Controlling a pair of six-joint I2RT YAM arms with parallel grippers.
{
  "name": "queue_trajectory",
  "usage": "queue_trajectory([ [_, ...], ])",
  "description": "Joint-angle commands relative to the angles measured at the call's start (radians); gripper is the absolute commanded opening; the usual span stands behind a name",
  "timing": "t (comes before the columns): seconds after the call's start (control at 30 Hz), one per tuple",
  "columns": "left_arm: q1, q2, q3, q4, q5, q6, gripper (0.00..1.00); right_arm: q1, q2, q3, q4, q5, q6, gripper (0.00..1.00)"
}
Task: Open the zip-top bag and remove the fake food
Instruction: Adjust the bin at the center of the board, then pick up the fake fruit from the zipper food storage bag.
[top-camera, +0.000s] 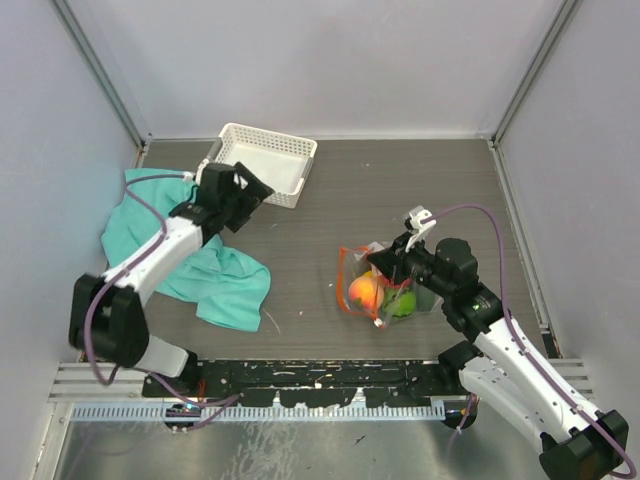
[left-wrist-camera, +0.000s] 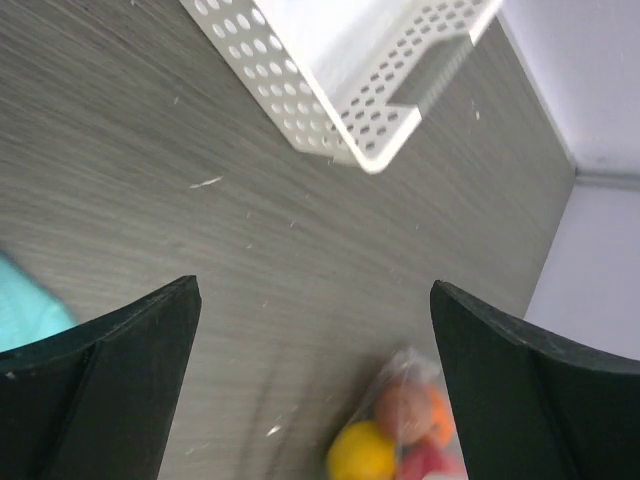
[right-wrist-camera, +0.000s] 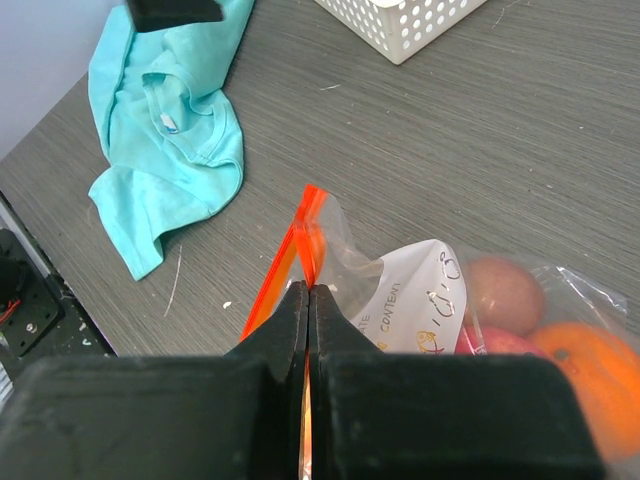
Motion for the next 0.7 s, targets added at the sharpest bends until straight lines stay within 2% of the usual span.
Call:
queue_trajectory([
  [0.0, -0.006, -0.225, -0.201, 0.172, 0.072, 0.294, 0.98, -0.007, -0.013, 0.004, 0.069, -0.016, -0.005, 0.0],
  [0.13, -0.004, -0.421, -0.432, 0.451, 0.309, 0.375, 0.98, -0.007, -0.029, 0.004, 0.058, -0.014, -0.003, 0.0],
  [0.27, -0.01, -0.494, -0.509, 0.529, 0.51, 0.355, 0.99, -0.007, -0.044, 0.003, 0.054, -0.019, 0.0, 0.0],
  [0.37, -0.036, -0.54, -0.561, 0.597, 0.603, 0.313, 0.95, -0.007, -0.046, -0.002, 0.057, -0.026, 0.003, 0.0],
  [0.53, -0.159, -0.644, -0.602, 0.605, 0.603, 0.302, 0.88, -0.007, -0.035, -0.005, 0.076, -0.047, 0.007, 0.0],
  [0.67, -0.28, -0.681, -0.616, 0.605, 0.535, 0.292, 0.74, -0.007, -0.031, -0.008, 0.086, -0.061, 0.012, 0.0],
])
